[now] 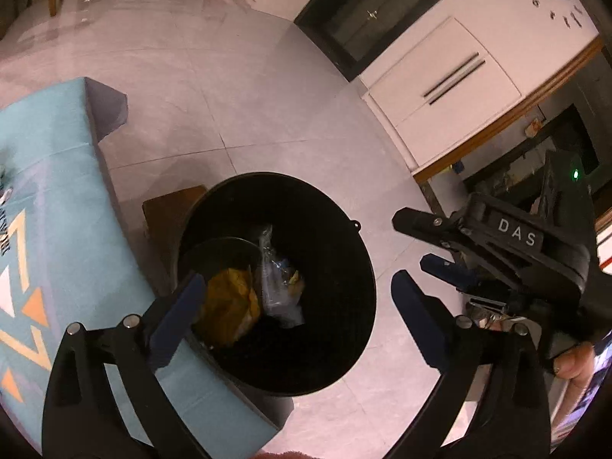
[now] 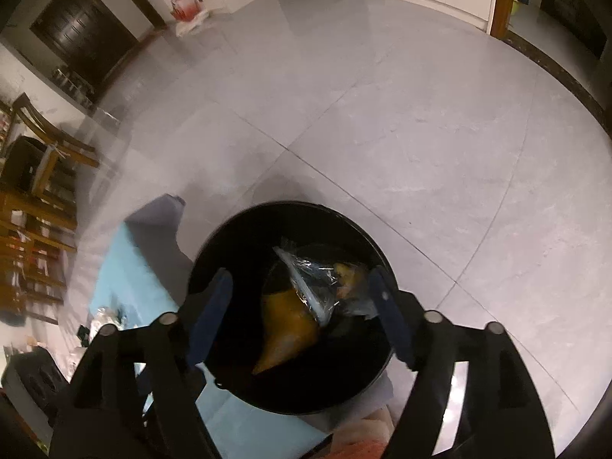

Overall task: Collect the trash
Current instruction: 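Open both grippers to drop the chips bag and clear bag into the bin, then move both grippers back over the trash on the mat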

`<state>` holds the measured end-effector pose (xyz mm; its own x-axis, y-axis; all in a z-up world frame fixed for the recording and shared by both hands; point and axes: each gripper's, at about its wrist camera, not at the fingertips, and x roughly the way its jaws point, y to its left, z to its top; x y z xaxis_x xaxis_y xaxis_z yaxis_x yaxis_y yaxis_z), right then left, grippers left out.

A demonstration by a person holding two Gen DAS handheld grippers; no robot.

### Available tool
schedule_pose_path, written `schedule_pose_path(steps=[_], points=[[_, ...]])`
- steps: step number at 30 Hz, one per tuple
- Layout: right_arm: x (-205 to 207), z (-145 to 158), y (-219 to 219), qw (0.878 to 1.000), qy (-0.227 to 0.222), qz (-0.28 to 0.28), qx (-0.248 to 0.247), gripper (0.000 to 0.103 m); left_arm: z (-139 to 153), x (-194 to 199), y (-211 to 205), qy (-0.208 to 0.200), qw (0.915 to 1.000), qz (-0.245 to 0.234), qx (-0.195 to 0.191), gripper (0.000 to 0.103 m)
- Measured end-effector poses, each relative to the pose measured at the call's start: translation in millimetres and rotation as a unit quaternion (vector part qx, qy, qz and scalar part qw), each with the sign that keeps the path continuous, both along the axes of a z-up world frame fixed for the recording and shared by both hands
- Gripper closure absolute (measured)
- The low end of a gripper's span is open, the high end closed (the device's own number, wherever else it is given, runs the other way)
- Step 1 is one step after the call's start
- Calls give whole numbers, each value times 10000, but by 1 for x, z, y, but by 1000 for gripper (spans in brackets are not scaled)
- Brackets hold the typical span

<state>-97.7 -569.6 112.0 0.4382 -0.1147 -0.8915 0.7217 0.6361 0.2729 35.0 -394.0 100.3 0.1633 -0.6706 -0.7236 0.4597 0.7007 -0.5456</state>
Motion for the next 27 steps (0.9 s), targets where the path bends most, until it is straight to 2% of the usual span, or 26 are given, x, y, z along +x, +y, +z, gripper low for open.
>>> schedule_pose_path(steps=[4,8,13,15,17,20,21,22,24,26,27], points=[[-1,14,9,9995,-307,38,-91,21,18,-4,32,-196,9994,255,-105,3],[5,31,32,9972,-583,240,-393,16,44,-9,89,-555,9958,725,-97,3],[21,49,75,9900,-831,882,-728,15,71,-14,172,-840,9872,1322,305,3],[32,55,95,9868,-782,1079,-916,15,85,-18,213,-1028,9798,1630,530,3],[42,58,121,9794,-705,1396,-1276,15,97,-25,252,-1265,9692,1996,690,3],[54,59,154,9628,-786,1987,-1655,15,106,-35,306,-1610,9478,2603,892,3],[57,59,164,9565,-912,2189,-1699,15,105,-36,324,-1729,9383,2829,979,3],[61,58,177,9485,-1116,2424,-1704,15,103,-36,345,-1814,9254,3142,1100,3],[72,52,204,9369,-1315,2802,-1623,15,96,-37,378,-1829,9022,3705,1235,3],[83,40,229,9316,-1177,3069,-1549,15,83,-37,415,-1675,8804,4249,1273,3],[86,36,238,9293,-1131,3168,-1528,15,79,-35,428,-1551,8748,4388,1348,3]])
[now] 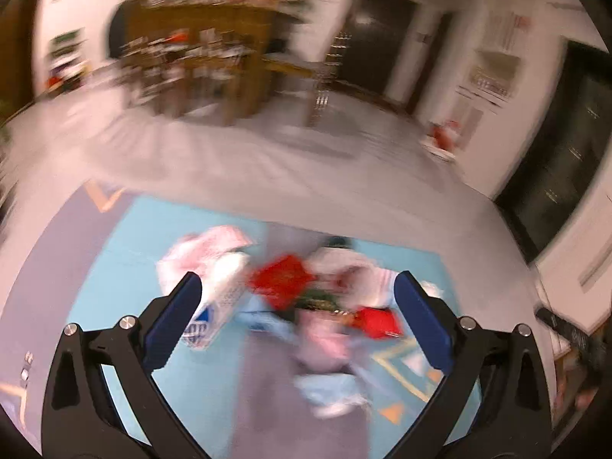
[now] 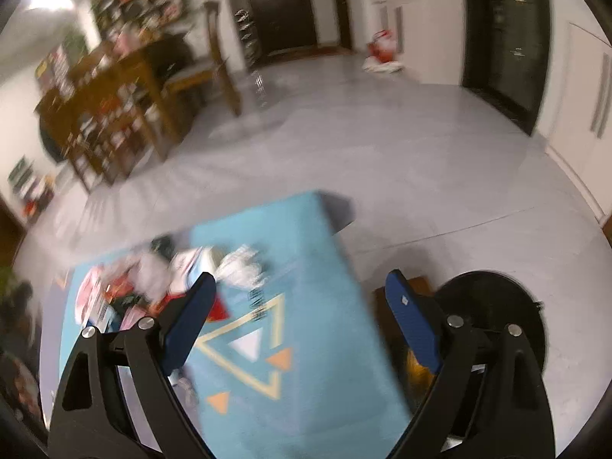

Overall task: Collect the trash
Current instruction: 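Move both grippers back over the trash on the mat, then grasp the white medicine box with the left gripper while the right grasps the blue face mask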

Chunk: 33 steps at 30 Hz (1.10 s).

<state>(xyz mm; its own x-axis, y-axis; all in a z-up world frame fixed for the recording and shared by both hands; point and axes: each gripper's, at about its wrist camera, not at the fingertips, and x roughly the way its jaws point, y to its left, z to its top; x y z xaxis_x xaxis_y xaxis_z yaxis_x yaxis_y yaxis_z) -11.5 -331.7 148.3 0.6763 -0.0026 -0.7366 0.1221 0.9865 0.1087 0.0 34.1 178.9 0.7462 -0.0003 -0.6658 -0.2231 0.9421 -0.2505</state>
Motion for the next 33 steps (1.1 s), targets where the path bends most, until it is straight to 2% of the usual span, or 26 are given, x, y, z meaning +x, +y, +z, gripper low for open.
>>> schedule_pose_path(steps=[1,4,7,10,13,15,16,18,22,26,28,29,30,31,32,33], points=[[3,-4,10,9999,73,115,0,15,-4,4,15,141,9998,110,-9,3],[15,-23,42,9974,448,550,135,15,-13,9,55,221,9989,368,-212,3],[20,-46,70,9926,823,841,288,15,-31,10,76,456,9965,636,-294,3],[21,-63,100,9890,1032,1038,220,15,-50,18,88,786,9943,670,-249,3],[21,-78,123,9830,1245,1305,345,15,-75,27,88,974,9933,449,-426,3],[22,-90,142,9721,1498,1670,679,17,-98,34,84,1365,9894,338,-364,3],[23,-96,149,9659,1649,1813,839,20,-116,42,78,1799,9831,279,-208,3],[24,-114,169,9561,1952,1999,885,25,-132,52,71,2140,9767,128,-75,3],[25,-133,200,9517,2145,2158,408,28,-127,60,56,2001,9796,-152,138,3],[24,-147,221,9413,2356,2389,366,28,-126,64,45,1869,9800,-331,596,3],[24,-151,228,9405,2358,2435,249,28,-131,65,46,1944,9786,-455,498,4],[25,-153,232,9403,2367,2437,203,28,-133,66,47,1971,9786,-459,368,6],[25,-154,235,9400,2391,2427,204,29,-136,67,50,1998,9786,-409,263,11],[27,-156,238,9395,2417,2417,226,32,-141,69,54,2049,9780,-370,158,19],[27,-158,240,9387,2452,2409,253,36,-146,71,56,2142,9761,-357,83,23],[29,-160,243,9378,2482,2413,251,37,-152,73,57,2274,9732,-335,66,32]])
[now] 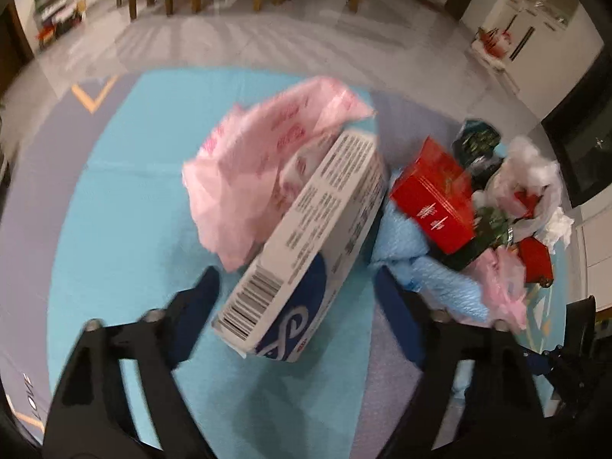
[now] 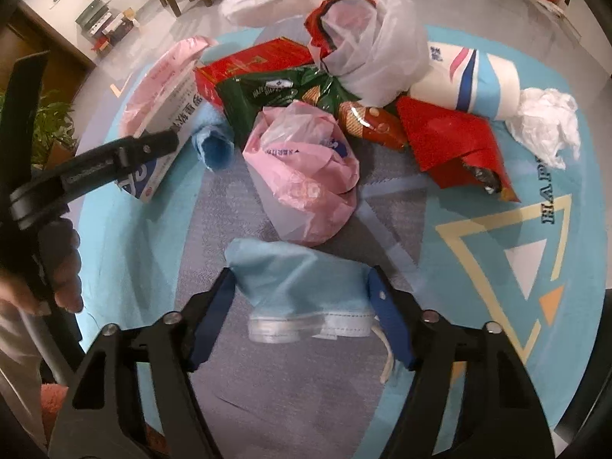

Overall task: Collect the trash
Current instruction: 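Grasp the white medicine box with the left gripper while the right grasps the blue face mask, then lift the white box and blue mask above the mat with both grippers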

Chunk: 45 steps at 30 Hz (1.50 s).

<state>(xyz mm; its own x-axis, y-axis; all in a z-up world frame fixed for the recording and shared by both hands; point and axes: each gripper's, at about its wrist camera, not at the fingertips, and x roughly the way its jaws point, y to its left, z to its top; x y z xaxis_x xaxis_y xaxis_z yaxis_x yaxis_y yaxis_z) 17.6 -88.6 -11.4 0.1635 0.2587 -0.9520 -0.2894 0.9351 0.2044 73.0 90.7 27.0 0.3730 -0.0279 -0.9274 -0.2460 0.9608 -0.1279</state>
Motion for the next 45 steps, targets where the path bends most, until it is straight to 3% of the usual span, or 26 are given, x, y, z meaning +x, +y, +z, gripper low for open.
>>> schedule_pose_path(steps=[1,3,5,7,10,16,21,29,34,37,42,45], points=[[1,-1,4,10000,0,18,-29,41,-5,2,1,146,9999,54,51,41],[0,-3,10,9998,-37,61,-162,46,-8,1,5,148,9998,147,-62,43],[0,-4,12,9997,-45,80,-230,54,-5,1,9,115,9994,217,-255,52],[-4,-6,6,9996,-48,112,-269,60,1,-1,10,134,9980,225,-583,71],[-5,-2,8,9996,-45,138,-259,67,9,-5,4,169,9977,105,-645,83],[-6,8,12,9998,-21,170,-137,72,32,-24,4,215,9954,155,-918,84],[-5,16,9,10000,-52,56,-46,72,65,-52,-4,-45,9913,217,-1295,84],[-16,40,-8,9992,-366,21,135,73,116,-83,-23,-699,9934,45,-905,83],[-20,56,-17,9971,-672,-291,204,73,141,-101,-49,-1094,9930,-165,-424,83],[-20,65,-20,9954,-917,-287,47,73,146,-107,-54,-1234,9906,-183,-567,83],[-22,74,-29,9913,-1246,-382,-187,73,142,-115,-50,-1187,9855,-19,-1212,83],[-25,80,-38,9885,-1413,-477,-261,73,148,-121,-51,-1367,9835,0,-1181,83]])
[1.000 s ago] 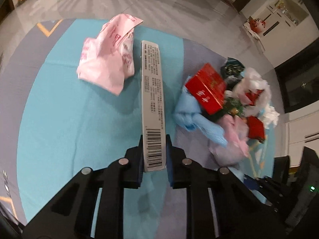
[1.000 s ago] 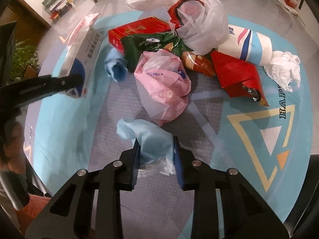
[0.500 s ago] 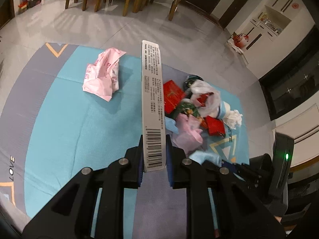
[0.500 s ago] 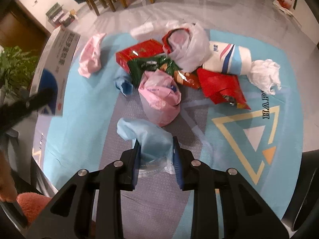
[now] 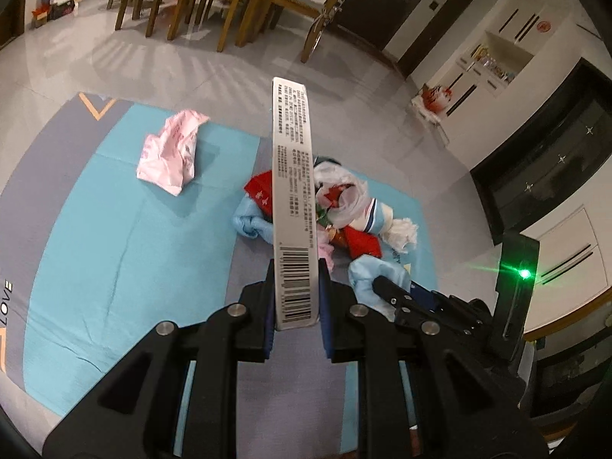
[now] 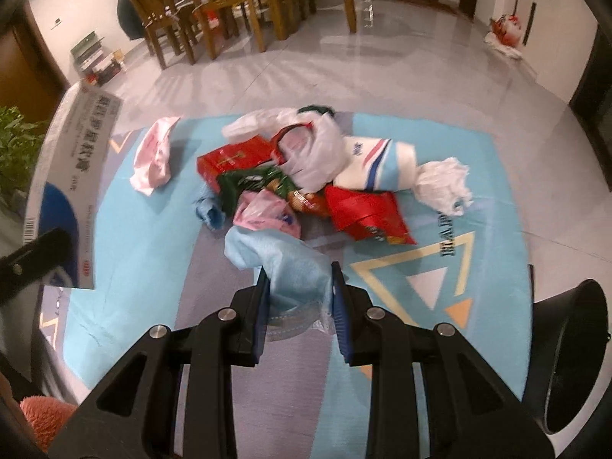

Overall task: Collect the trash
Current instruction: 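Lift the white box and blue mask above the mat with both grippers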

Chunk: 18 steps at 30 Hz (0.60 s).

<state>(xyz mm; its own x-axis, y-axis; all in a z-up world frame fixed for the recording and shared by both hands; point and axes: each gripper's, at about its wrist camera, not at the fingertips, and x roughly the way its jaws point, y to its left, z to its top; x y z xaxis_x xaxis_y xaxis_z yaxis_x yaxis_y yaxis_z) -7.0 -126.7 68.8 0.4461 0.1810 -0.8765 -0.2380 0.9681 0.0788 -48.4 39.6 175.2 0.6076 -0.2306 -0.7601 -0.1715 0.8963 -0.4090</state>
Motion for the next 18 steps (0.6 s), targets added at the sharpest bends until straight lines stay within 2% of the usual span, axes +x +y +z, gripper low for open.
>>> schedule_pose_path(steps=[5,12,18], points=[[-4,9,-10,9997,-226,-32,-116,73,6,0,-3,-134,9996,6,258,83],[-10,17,-23,9984,-497,-260,-86,73,5,3,-5,-157,9990,-38,427,83],[-8,13,-24,9982,-492,-242,-230,73,-3,10,-6,-66,9988,-34,487,83]])
